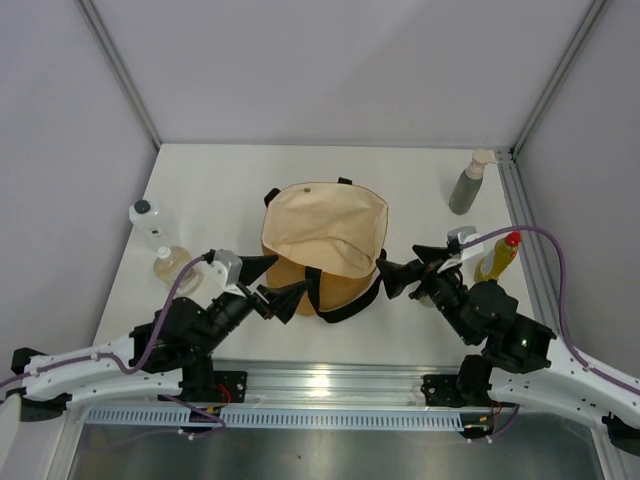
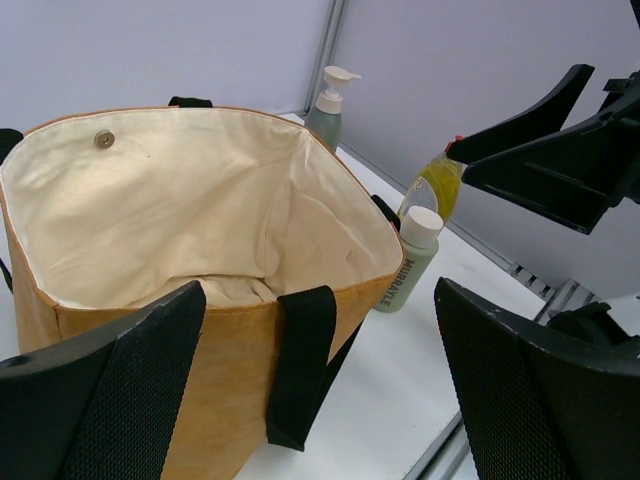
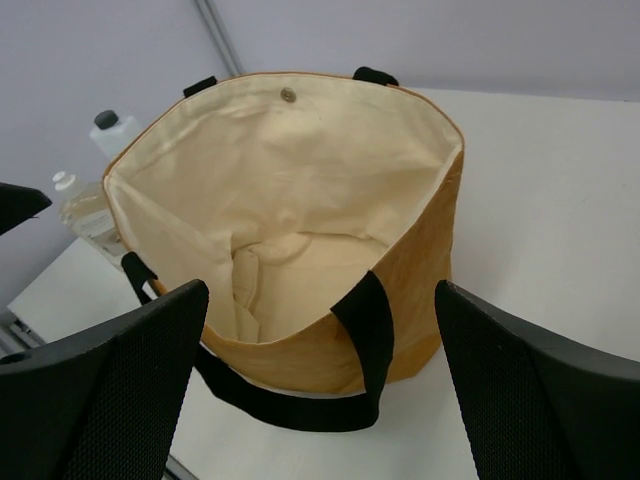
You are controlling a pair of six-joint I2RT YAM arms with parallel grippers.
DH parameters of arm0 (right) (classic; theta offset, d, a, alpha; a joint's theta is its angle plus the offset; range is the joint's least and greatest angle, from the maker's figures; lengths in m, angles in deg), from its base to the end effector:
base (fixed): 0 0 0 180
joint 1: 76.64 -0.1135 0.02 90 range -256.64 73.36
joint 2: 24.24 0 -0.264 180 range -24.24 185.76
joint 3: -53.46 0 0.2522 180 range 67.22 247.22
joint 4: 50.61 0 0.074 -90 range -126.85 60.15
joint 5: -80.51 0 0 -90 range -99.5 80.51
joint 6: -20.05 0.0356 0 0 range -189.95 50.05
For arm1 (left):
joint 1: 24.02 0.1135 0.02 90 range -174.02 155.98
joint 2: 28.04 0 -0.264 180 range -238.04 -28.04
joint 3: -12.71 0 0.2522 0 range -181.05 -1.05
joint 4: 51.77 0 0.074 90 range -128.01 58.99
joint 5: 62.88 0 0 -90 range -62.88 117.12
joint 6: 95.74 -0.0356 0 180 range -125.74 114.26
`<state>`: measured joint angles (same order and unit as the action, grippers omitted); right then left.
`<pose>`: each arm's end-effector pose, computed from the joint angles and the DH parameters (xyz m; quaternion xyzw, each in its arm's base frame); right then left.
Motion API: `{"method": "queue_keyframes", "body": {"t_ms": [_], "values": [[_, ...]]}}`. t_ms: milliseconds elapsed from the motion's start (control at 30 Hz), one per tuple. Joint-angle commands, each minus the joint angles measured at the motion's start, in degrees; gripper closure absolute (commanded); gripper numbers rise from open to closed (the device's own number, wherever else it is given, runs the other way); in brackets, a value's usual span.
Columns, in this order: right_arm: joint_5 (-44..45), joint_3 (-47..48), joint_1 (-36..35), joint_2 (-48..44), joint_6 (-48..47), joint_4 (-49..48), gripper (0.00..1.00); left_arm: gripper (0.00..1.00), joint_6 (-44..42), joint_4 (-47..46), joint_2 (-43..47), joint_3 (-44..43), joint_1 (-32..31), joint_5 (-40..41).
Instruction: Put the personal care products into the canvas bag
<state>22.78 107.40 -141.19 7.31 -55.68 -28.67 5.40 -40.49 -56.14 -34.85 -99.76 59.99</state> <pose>0.0740 0.1113 0.3485 -0.1088 0.6963 0.2817 0.6511 0.0502 -0.1191 0.3367 0.1549 0.6452 -0.3639 0.6537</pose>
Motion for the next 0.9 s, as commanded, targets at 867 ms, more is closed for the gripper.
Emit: {"method": "queue_keyframes", "body": {"t_ms": [867], "values": [[18.45,3.86,19.73,14.42,12.19,21.44,0.01,0.01,-5.69,-10.79,4.28,5.94,-0.46,4.50]]}}
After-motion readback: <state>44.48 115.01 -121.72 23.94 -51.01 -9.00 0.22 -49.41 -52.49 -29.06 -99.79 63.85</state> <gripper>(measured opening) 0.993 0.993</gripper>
